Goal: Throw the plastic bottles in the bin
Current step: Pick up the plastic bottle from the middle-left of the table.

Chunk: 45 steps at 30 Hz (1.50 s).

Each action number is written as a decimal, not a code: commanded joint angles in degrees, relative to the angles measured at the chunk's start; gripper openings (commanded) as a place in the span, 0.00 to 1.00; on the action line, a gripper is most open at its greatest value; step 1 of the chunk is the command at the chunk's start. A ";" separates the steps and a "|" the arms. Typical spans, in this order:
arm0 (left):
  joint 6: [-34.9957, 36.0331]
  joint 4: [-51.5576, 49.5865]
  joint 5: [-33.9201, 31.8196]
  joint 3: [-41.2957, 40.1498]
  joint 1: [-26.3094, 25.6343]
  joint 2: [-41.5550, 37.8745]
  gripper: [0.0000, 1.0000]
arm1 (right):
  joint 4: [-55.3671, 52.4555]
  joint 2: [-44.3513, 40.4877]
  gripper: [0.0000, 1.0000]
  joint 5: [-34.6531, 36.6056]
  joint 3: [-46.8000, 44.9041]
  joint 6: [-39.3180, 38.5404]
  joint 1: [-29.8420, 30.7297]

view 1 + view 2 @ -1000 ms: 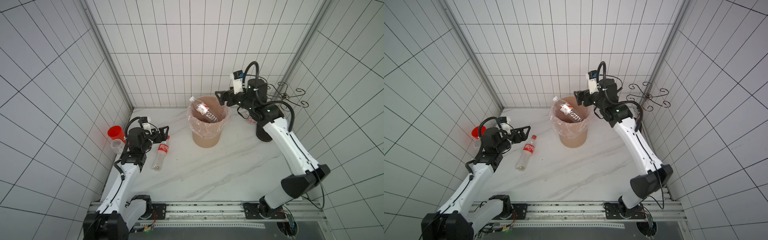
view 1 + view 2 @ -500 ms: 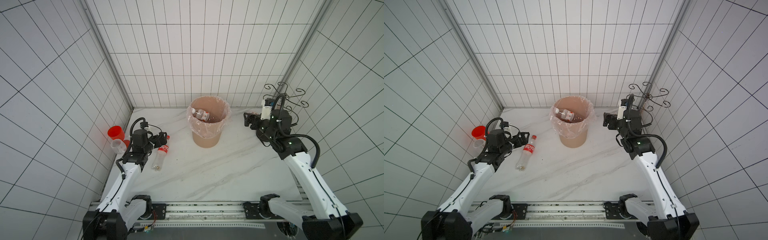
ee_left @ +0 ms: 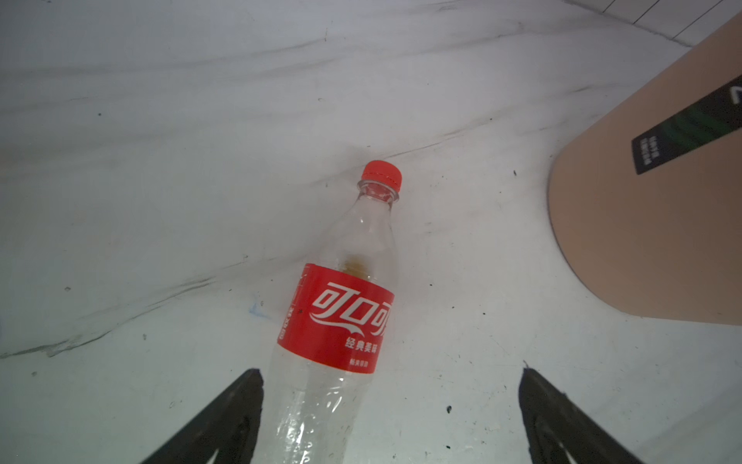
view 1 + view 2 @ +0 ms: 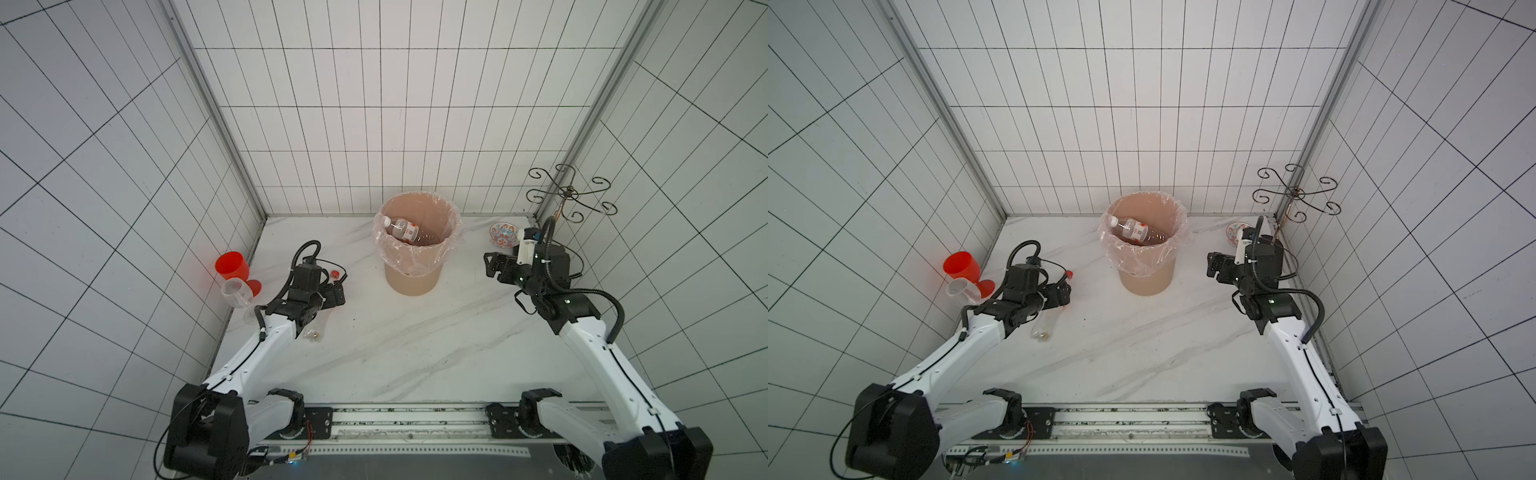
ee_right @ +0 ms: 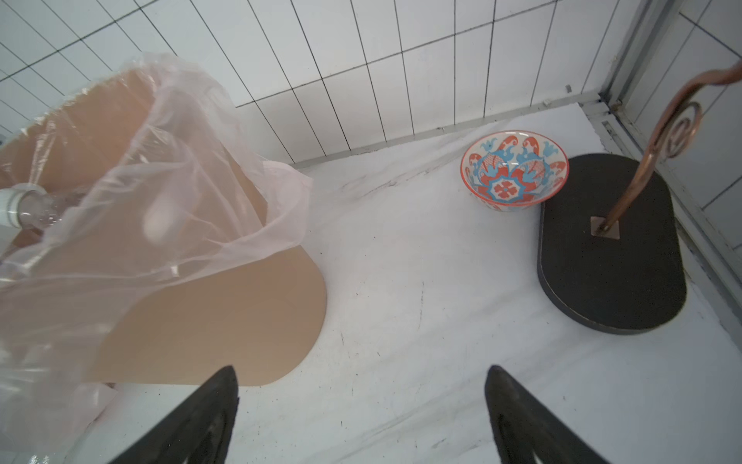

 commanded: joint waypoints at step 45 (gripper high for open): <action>-1.24 2.24 -3.49 3.74 -0.14 12.99 0.64 | 4.52 0.16 0.89 -7.32 -6.21 1.79 -4.66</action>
